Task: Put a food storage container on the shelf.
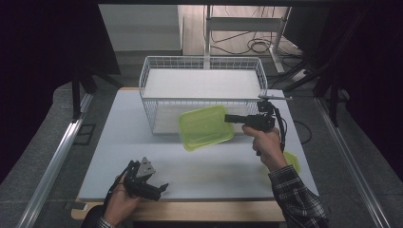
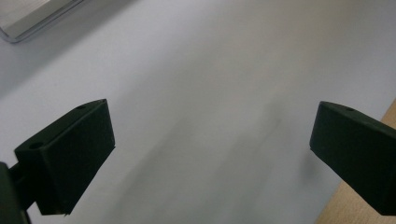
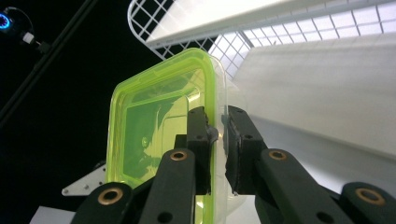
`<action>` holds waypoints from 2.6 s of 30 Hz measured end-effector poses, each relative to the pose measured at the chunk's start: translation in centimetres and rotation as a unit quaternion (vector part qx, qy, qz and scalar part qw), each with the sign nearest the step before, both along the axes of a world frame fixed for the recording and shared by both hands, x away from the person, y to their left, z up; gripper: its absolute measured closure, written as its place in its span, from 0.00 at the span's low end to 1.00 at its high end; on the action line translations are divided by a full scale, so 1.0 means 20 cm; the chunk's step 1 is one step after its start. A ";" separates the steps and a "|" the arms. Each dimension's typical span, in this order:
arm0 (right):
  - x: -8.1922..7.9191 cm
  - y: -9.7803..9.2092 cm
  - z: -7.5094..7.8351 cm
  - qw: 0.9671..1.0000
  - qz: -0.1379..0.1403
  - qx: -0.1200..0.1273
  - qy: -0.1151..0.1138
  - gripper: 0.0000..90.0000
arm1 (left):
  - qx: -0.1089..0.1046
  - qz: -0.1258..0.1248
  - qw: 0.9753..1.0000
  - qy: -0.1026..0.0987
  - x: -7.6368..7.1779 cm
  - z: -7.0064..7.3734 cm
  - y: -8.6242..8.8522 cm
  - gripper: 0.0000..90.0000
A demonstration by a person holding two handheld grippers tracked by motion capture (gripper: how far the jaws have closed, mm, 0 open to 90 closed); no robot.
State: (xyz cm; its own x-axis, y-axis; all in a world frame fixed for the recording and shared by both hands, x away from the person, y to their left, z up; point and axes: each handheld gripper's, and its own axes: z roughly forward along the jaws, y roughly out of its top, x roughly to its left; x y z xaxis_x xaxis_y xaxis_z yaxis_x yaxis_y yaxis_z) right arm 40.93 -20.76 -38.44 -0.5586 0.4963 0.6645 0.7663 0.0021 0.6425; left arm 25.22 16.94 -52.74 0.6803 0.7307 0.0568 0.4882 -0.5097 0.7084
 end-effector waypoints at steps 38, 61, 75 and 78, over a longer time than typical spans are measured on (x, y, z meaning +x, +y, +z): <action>0.27 0.08 0.35 0.996 -0.079 0.002 -0.049 0.89 | -0.010 0.000 1.000 -0.004 0.00 0.00 0.01 0.00; 0.45 0.14 0.33 0.989 -0.140 -0.021 -0.053 0.89 | -0.011 -0.003 1.000 0.001 0.00 0.00 0.01 0.00; 0.49 0.20 0.34 0.977 -0.144 -0.124 -0.098 0.78 | -0.005 -0.005 1.000 0.005 0.00 -0.01 0.01 0.00; 0.50 0.21 0.34 0.975 -0.140 -0.142 -0.099 0.72 | -0.005 -0.005 1.000 0.005 0.00 -0.01 0.01 0.00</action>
